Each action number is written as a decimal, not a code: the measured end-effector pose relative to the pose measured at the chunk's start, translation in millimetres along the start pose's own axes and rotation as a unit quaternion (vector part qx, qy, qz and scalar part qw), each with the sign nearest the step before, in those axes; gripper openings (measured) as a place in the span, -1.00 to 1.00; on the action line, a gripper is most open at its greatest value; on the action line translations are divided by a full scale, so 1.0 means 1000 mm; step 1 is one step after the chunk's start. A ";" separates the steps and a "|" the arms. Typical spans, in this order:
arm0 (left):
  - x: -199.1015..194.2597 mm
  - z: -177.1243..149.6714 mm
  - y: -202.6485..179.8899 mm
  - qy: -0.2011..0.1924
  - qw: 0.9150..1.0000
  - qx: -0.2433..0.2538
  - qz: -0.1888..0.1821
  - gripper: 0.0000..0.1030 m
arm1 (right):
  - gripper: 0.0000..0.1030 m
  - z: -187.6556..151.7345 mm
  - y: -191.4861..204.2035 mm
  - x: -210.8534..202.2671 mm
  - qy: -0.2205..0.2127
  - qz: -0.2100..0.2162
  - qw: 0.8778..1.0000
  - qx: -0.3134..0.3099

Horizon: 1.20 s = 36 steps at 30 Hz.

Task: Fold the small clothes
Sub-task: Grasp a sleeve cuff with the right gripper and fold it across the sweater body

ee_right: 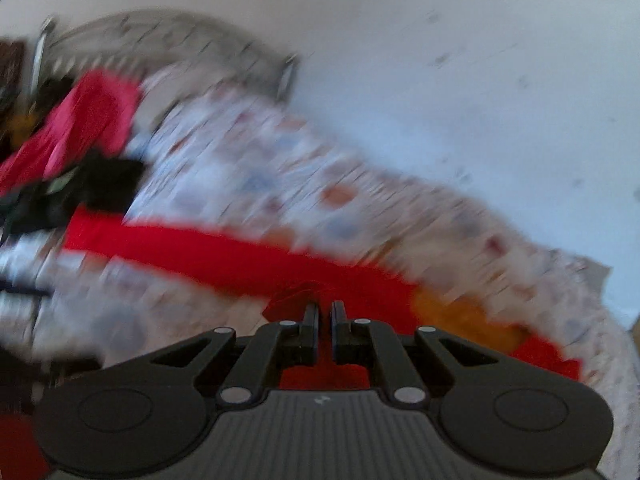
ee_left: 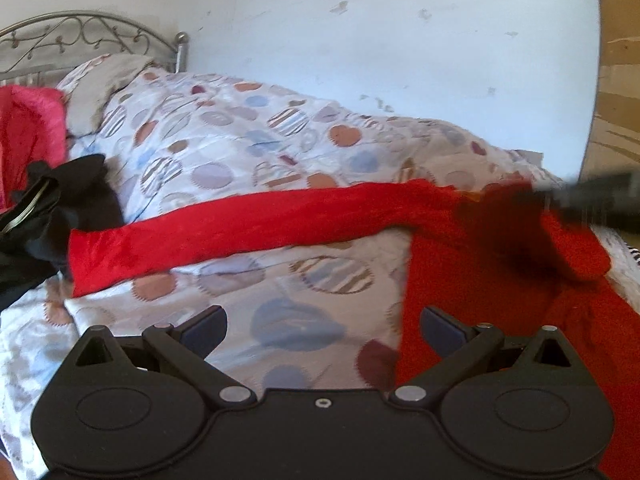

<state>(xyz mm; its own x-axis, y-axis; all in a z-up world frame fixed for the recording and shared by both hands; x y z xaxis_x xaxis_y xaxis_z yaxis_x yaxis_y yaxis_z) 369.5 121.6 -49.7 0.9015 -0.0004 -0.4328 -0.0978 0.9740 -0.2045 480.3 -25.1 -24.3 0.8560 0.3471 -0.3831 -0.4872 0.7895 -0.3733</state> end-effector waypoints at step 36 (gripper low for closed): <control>0.132 -0.013 -0.063 0.023 0.998 -0.019 -0.056 0.99 | -0.76 -0.178 -0.233 0.065 0.084 -0.274 0.956 -0.054</control>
<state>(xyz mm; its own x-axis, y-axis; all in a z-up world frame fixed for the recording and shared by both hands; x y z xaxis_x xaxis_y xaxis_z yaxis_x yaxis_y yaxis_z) 488.9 57.3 -105.8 0.8876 -0.1204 -0.4446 -0.0140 0.9578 -0.2872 618.5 -276.5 -112.3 0.9523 -0.1977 -0.2324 0.0038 0.7694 -0.6388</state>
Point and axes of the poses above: each gripper's, at about its wrist camera, not at the fingertips, and x roughly the way its jaws point, y to its left, z to its top, the point moved 9 cm from there along x, roughly the way its jaws point, and after that the axes turned 13 degrees about -z, right-handed, at the moved point
